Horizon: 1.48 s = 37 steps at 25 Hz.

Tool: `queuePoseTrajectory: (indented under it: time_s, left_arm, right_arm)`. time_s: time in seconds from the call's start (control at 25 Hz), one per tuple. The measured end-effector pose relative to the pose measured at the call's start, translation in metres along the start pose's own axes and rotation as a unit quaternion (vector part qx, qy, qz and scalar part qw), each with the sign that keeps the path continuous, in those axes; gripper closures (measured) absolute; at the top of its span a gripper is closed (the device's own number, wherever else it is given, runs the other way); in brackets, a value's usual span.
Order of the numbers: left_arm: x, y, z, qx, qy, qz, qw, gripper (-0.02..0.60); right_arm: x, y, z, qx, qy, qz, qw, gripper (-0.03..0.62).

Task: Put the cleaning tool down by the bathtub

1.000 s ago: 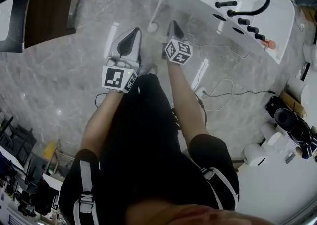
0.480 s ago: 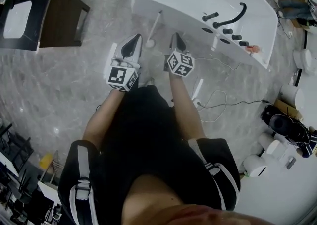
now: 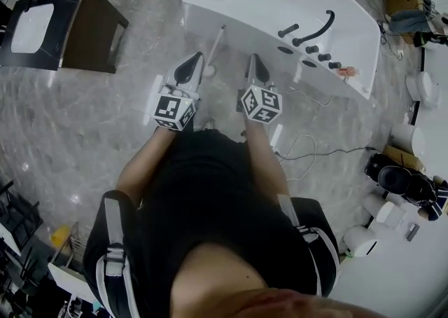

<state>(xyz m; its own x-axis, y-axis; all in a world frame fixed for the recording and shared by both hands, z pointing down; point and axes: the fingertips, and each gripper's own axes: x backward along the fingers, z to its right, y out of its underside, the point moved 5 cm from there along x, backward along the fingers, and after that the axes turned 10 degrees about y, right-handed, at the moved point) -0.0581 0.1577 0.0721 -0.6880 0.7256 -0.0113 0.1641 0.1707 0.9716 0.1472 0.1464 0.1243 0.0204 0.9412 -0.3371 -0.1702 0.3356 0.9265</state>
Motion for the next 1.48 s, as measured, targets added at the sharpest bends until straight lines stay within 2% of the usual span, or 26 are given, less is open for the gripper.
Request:
queuePoseTrajectory:
  time_s: [0.52,0.92,1.48]
  left_arm:
    - [0.027,-0.002,0.036,-0.004,0.015,0.0,0.9999,0.574]
    - [0.032,0.004,0.051,-0.009,0.029,-0.007,0.9995,0.574]
    - [0.039,0.005,0.051,-0.004,0.03,-0.004,0.9995,0.574]
  right_arm:
    - [0.088,-0.002,0.007,0.01,0.0,0.024,1.0,0.595]
    - [0.11,-0.009,0.002,0.032,-0.007,0.051,0.998,0.595]
    - [0.116,-0.017,-0.006,0.04,-0.014,0.064,0.997,0.595]
